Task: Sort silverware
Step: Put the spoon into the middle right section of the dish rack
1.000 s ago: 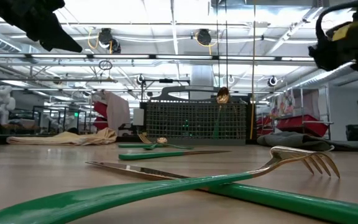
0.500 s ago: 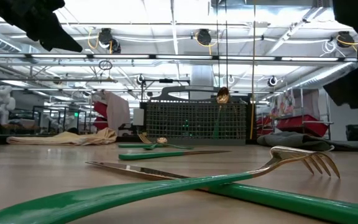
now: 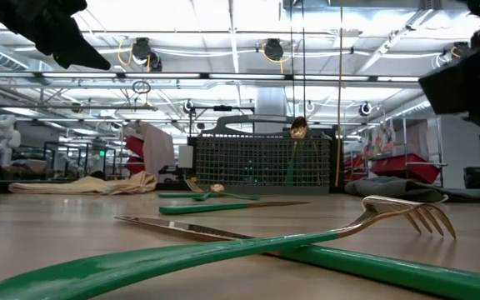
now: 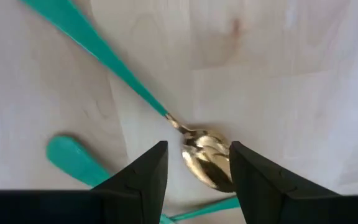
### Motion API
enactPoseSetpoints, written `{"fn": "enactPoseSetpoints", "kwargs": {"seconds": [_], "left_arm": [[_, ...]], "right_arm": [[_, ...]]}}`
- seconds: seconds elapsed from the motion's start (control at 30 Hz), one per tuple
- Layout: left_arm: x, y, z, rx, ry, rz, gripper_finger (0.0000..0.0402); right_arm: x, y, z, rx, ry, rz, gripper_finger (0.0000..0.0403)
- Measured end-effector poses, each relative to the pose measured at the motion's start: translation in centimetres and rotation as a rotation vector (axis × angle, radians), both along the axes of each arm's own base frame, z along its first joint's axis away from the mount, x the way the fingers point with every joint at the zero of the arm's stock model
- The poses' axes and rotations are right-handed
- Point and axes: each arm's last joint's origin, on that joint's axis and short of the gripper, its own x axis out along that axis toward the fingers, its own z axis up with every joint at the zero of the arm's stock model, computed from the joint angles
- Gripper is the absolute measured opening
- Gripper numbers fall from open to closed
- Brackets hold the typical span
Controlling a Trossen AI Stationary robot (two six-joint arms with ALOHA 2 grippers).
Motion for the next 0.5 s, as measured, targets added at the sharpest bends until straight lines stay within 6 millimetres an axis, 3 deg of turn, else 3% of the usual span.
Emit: {"fn": "enactPoseSetpoints", "kwargs": {"seconds": [0.5], "left_arm": [[0.00,0.01,0.00,0.000,-0.001,0.003,0.0021]], "right_arm": [[0.51,0.13,-0.51,0.020,-0.064,0.156,0.0160]]}}
